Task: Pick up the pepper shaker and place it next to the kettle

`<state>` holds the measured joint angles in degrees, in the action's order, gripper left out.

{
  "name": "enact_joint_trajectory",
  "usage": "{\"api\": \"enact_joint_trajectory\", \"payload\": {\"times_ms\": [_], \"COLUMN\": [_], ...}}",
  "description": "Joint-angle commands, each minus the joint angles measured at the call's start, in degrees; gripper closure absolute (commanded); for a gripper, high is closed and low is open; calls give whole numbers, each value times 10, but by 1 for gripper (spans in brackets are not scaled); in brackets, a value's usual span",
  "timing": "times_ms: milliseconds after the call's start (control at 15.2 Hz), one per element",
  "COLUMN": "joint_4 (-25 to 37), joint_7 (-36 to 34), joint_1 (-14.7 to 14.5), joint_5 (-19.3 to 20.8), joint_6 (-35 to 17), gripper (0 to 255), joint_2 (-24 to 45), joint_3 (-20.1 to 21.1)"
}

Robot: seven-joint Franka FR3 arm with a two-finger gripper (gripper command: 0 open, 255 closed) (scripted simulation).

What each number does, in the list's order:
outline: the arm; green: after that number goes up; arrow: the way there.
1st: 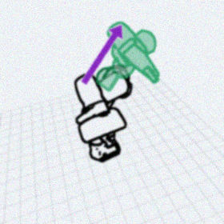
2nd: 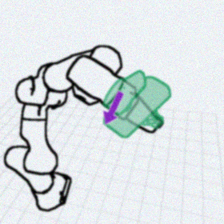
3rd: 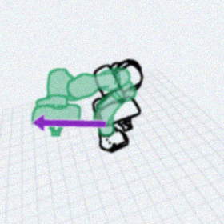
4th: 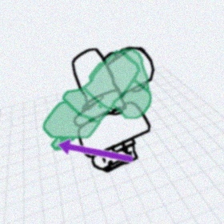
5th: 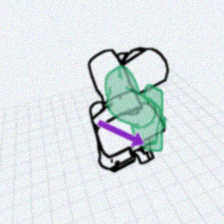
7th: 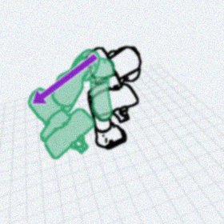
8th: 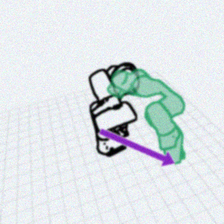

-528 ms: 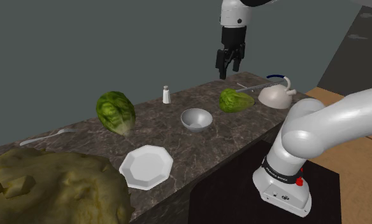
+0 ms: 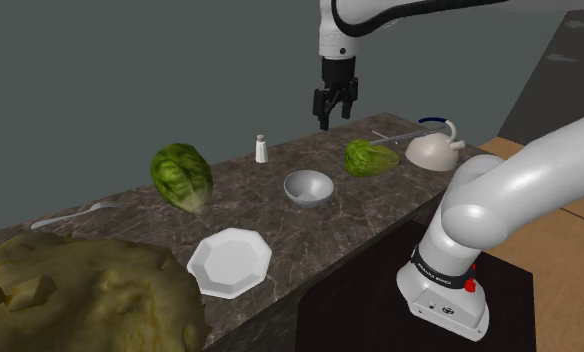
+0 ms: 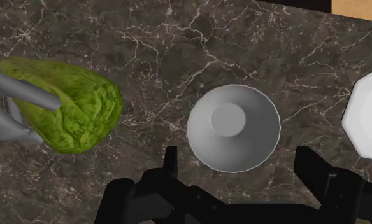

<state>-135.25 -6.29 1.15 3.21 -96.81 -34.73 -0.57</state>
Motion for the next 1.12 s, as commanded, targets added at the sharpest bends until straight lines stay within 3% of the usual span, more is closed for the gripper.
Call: {"api": "enact_joint_trajectory", "payload": {"times_ms": [0,528,1056], "joint_4": [15,93,220], "joint_7": [-7,-28,-47], "joint_1": [1,10,16], "joint_5": [2,15,28], "joint_6": [-34,-136,-194], "gripper": [0,0,0], "joint_2": [44,212,383], "joint_3": [2,2,-2]}}
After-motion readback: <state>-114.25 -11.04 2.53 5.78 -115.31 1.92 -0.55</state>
